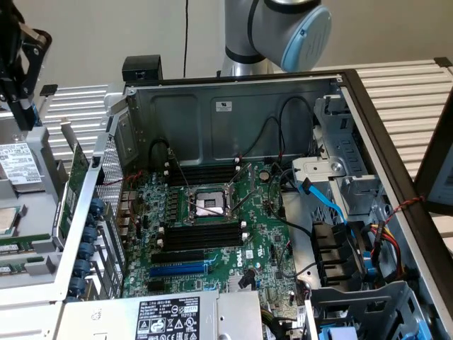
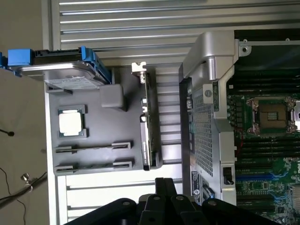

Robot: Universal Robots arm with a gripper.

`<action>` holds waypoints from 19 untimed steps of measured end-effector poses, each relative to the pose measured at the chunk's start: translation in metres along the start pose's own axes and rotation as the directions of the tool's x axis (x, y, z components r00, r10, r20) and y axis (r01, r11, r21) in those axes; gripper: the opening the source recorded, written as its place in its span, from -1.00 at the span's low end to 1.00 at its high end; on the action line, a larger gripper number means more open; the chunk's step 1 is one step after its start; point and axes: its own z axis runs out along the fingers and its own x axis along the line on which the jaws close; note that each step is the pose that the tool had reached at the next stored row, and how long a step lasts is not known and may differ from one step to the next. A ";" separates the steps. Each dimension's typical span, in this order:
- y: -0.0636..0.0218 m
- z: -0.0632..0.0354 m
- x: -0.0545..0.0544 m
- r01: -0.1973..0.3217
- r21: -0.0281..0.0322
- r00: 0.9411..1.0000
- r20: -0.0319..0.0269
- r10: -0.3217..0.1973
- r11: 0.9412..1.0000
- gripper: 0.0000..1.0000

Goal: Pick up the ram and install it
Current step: 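Reach for the ram, then pick up the ram and move it above insertion slot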

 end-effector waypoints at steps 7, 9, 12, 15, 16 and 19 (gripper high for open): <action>-0.0020 -0.0002 0.026 0.000 0.000 1.000 0.000 0.000 1.000 -0.80; -0.0026 -0.0003 0.035 0.000 0.000 1.000 0.000 0.000 1.000 -0.80; -0.0034 -0.0005 0.046 0.000 0.000 1.000 -0.001 0.000 1.000 -0.80; -0.0040 -0.0006 0.053 0.000 0.000 1.000 -0.004 0.000 1.000 -0.80; -0.0041 -0.0006 0.054 0.000 0.000 1.000 -0.005 0.000 1.000 -0.80; -0.0045 -0.0001 0.060 0.000 0.000 1.000 -0.007 0.000 1.000 -0.80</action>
